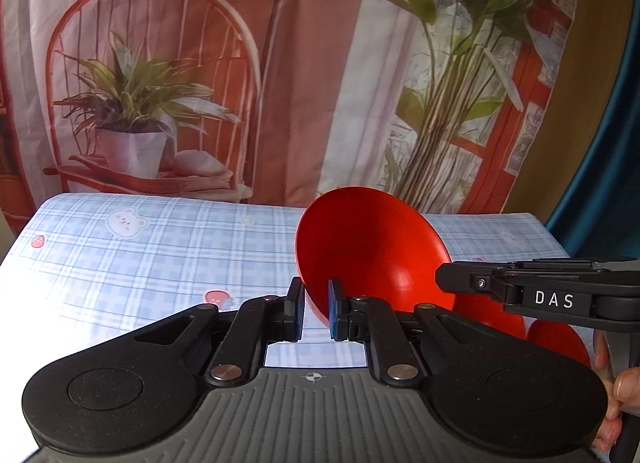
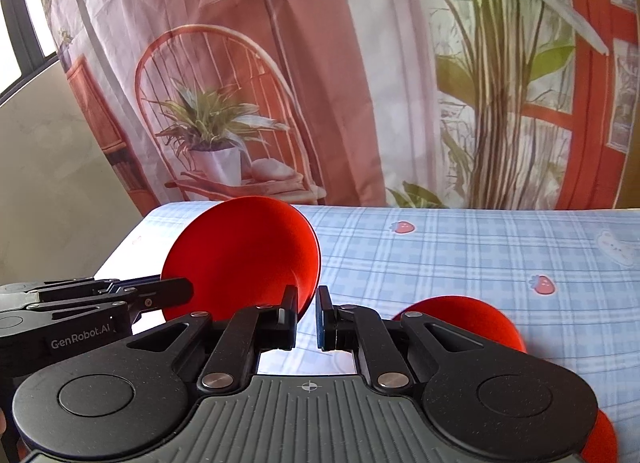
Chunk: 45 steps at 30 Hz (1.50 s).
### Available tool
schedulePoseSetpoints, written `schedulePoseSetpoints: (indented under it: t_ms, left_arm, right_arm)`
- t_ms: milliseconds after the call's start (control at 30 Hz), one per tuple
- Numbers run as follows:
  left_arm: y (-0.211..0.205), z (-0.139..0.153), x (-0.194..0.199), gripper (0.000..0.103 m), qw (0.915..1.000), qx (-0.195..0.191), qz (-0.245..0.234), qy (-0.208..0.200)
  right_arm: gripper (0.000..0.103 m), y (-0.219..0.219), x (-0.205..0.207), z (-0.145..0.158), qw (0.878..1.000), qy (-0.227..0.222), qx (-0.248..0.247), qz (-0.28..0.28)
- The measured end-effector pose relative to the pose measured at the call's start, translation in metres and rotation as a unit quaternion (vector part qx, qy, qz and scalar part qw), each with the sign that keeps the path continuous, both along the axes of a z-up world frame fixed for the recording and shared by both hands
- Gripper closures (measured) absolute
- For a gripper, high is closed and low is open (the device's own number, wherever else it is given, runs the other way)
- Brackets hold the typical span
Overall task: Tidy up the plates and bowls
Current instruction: 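Carry the gripped red bowl with the left tool toward another red bowl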
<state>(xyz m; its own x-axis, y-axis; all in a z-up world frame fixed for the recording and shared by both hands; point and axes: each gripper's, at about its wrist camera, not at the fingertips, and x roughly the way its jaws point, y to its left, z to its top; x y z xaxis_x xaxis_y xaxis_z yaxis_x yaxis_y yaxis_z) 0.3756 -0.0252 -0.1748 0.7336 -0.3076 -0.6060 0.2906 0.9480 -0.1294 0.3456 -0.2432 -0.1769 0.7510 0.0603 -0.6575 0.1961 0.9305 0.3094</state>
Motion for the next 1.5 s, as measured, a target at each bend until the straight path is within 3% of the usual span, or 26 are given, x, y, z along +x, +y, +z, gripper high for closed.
schedulePoseSetpoints:
  t_ms: [433,1100,1300,1433,1500]
  left_arm:
    - [-0.068,-0.012,0.002,0.088,0.9979,0.002,-0.059,0.027]
    - [-0.107,-0.052,0.013,0.087,0.9915,0.052,-0.095,0.071]
    - [-0.107,-0.050,0.012,0.083,0.9904,0.063,-0.098,0.075]
    - [-0.105,-0.046,0.006,0.067,0.9910,0.074,-0.087,0.070]
    - [-0.104,-0.041,0.000,0.067,0.9919,0.074,-0.083,0.061]
  right_arm:
    - [0.095,-0.065,-0.058,0.006,0.999,0.005,-0.004,-0.053]
    - [0.096,-0.093,-0.074,-0.042,0.995,0.045,0.017,-0.086]
    - [0.095,-0.094,-0.078,-0.040,0.995,0.039,0.006,-0.091]
    - [0.094,-0.095,-0.084,-0.037,0.995,0.031,0.003,-0.092]
    - [0.094,-0.095,-0.090,-0.034,0.996,0.025,-0.009,-0.089]
